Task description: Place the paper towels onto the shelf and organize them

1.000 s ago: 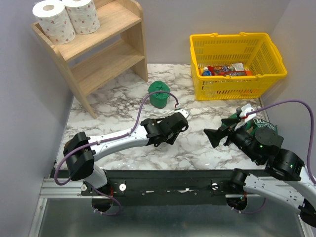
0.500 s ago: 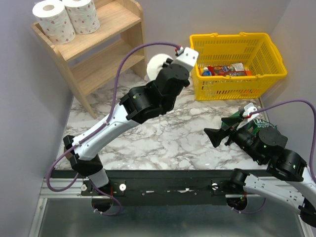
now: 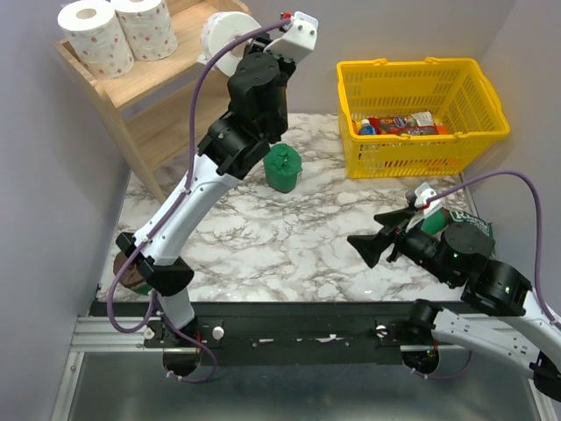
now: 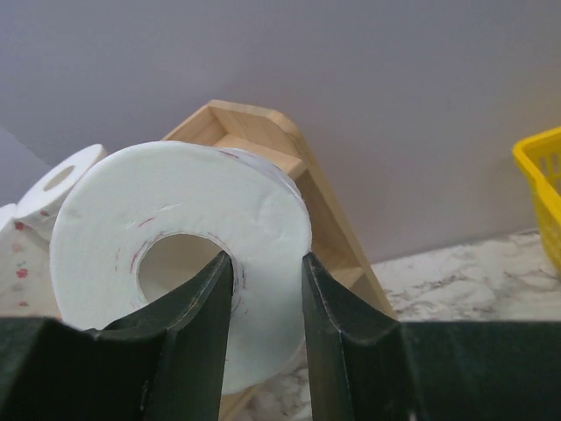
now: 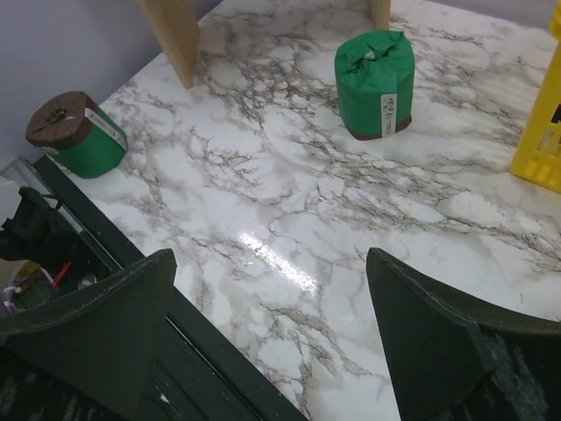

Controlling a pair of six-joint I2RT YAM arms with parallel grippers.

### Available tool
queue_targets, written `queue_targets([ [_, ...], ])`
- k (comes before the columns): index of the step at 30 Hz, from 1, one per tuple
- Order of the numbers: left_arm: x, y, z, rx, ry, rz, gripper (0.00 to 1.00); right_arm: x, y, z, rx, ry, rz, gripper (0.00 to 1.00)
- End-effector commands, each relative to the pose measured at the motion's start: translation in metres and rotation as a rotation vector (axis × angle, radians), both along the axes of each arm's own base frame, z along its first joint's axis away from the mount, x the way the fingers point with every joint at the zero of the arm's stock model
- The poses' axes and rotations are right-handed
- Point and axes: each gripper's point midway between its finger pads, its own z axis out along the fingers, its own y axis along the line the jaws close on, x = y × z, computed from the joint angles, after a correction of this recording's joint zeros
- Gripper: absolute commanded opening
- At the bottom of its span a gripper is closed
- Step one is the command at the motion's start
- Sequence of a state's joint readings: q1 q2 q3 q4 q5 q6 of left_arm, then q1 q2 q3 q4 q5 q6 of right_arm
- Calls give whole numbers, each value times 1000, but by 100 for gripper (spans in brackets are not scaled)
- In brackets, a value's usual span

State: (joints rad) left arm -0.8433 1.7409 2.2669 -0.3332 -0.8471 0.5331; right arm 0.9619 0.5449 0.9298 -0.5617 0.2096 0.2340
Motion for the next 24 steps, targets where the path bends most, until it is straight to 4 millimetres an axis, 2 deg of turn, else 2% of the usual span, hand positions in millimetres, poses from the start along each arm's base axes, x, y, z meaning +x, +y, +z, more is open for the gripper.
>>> queue_targets([
  [1,14,14,44,4,-149,-11,43,-4,7,14,28,-16,39,98],
  [5,38,14,37,46,-151,-15,43,-1,8,22,20,-22,33,98],
  [7,44,16,37,50,-159,-7,43,1,10,25,19,-19,33,98],
  [14,90,23,7,102,-120,33,43,8,10,26,-14,-26,4,98],
  [18,102,29,-2,128,-105,62,43,14,19,23,-35,-21,14,98],
  [20,106,33,-5,127,-102,69,44,16,24,16,-72,-4,21,98],
  [24,116,41,-4,108,-120,76,45,17,28,15,-90,6,33,98],
])
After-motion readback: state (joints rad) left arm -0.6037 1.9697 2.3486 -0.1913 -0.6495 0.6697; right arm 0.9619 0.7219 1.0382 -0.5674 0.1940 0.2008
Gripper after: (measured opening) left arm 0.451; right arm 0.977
